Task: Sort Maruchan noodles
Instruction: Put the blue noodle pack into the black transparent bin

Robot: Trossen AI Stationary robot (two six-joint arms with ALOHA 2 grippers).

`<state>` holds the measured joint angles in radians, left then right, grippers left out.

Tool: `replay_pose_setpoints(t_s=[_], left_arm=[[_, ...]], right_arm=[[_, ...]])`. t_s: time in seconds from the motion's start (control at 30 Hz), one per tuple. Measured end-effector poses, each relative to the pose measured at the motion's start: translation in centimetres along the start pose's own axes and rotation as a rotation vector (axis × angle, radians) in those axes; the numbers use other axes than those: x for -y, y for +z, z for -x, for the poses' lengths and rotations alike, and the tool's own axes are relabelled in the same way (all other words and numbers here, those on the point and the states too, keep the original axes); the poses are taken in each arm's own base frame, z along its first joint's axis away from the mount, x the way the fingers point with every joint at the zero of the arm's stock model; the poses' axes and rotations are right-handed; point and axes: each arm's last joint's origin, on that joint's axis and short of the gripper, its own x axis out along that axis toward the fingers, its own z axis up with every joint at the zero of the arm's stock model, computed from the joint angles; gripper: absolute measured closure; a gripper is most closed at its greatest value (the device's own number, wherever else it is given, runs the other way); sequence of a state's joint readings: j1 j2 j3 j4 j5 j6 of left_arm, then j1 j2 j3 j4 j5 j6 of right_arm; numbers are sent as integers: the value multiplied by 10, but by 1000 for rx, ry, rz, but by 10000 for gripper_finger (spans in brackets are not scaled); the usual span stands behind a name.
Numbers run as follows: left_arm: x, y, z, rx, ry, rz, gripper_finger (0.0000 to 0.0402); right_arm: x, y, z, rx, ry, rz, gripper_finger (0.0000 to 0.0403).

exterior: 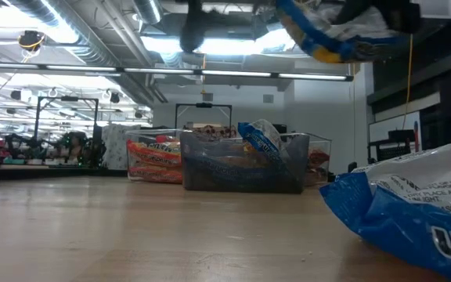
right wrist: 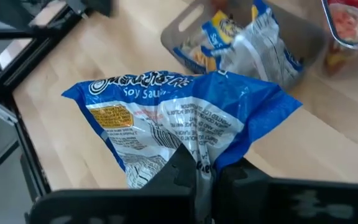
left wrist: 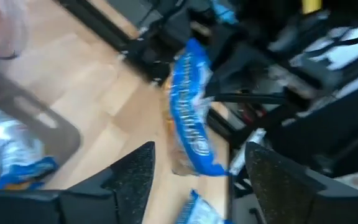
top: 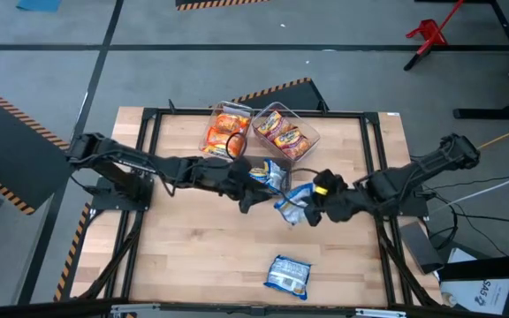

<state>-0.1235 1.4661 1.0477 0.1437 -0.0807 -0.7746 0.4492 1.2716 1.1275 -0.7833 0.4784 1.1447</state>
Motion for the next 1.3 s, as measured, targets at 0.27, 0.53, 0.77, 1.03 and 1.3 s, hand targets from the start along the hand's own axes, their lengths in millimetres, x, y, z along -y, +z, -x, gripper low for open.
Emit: replay_pose_setpoints(t_s=[0.27,0.53,0.77,1.03,1.3], left_arm=[[-12,-11,-21,9,53,-31,117],[-19,-22,-34,0,78,20,117],[-19,-15,-34,88,99,31,118],[-20,-13,-34,117,116,31,170],[-20,-13,-34,118,121,-19,286]], right_arm=[[3,21,-10,38,22,-19,393],[3,29,-12,83,31,-10,391],[-3,33,-12,134,91,-14,391],[-5,33,-13,142,85,38,391],[-9,35,-12,155,133,115,344]])
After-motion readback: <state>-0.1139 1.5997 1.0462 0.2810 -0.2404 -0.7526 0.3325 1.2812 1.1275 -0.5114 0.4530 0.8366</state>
